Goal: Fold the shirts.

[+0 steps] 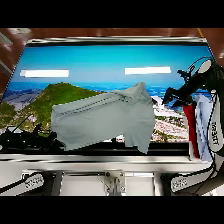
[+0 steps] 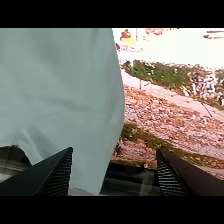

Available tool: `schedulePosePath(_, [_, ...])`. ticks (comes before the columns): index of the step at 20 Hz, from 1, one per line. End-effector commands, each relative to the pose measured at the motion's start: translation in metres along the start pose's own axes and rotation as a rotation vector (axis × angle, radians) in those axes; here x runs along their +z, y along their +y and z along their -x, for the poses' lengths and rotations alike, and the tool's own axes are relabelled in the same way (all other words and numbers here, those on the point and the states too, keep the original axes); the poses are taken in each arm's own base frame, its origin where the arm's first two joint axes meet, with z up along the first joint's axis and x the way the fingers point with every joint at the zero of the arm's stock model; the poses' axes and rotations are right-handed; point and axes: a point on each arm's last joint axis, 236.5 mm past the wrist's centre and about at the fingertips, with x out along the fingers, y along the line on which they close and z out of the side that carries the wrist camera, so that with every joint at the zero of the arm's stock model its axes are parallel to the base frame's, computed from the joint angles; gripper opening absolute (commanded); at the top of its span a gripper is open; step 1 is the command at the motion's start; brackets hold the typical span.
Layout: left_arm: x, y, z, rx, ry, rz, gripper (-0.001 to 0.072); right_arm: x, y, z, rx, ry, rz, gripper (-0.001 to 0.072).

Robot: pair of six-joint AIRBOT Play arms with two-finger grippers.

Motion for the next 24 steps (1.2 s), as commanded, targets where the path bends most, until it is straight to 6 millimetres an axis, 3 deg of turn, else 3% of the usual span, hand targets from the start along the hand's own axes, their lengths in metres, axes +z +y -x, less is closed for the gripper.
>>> schedulePosePath(1, [0.012,-0.017,0.004,-0.043,-0.044,-0.04,0.0041,-0.013,-0.008,-0.016,-0.006,0.054,-0.023,0.0638])
schedulePosePath(4, [0.018,-0.03,0.02,-0.054,-0.089,-0.112,0.0041,-0.033,-0.011,-0.051,0.029,0.121,-0.044,0.0639])
schedulePosePath(8, [0.025,-0.043,0.039,-0.06,-0.17,-0.164,0.0041,-0.032,0.004,-0.091,0.139,0.078,-0.121,0.0638])
schedulePosePath(14, [0.033,-0.062,0.054,-0.107,-0.226,-0.183,0.0041,-0.035,0.004,-0.119,0.154,0.056,-0.222,0.0636])
schedulePosePath(17, [0.043,-0.075,0.066,-0.13,-0.264,-0.217,0.0041,-0.041,0.013,-0.133,0.14,0.062,-0.169,0.0299])
schedulePosePath(18, [0.047,-0.079,0.072,-0.131,-0.279,-0.23,0.0041,-0.04,0.023,-0.133,0.155,0.056,-0.14,0.012])
schedulePosePath(19, [0.051,-0.083,0.079,-0.132,-0.301,-0.244,0.0041,-0.038,0.033,-0.128,0.176,0.05,-0.098,0.0058])
schedulePosePath(21, [0.067,-0.104,0.112,-0.135,-0.413,-0.307,0.004,-0.027,0.054,-0.101,0.216,-0.013,0.022,0.0057])
schedulePosePath(23, [0.076,-0.14,0.17,-0.15,-0.576,-0.401,0.0039,-0.001,0.072,-0.044,0.207,-0.179,0.127,0.0057])
schedulePosePath(24, [0.074,-0.162,0.205,-0.164,-0.667,-0.446,0.0039,0.011,0.086,-0.002,0.199,-0.295,0.21,0.0057])
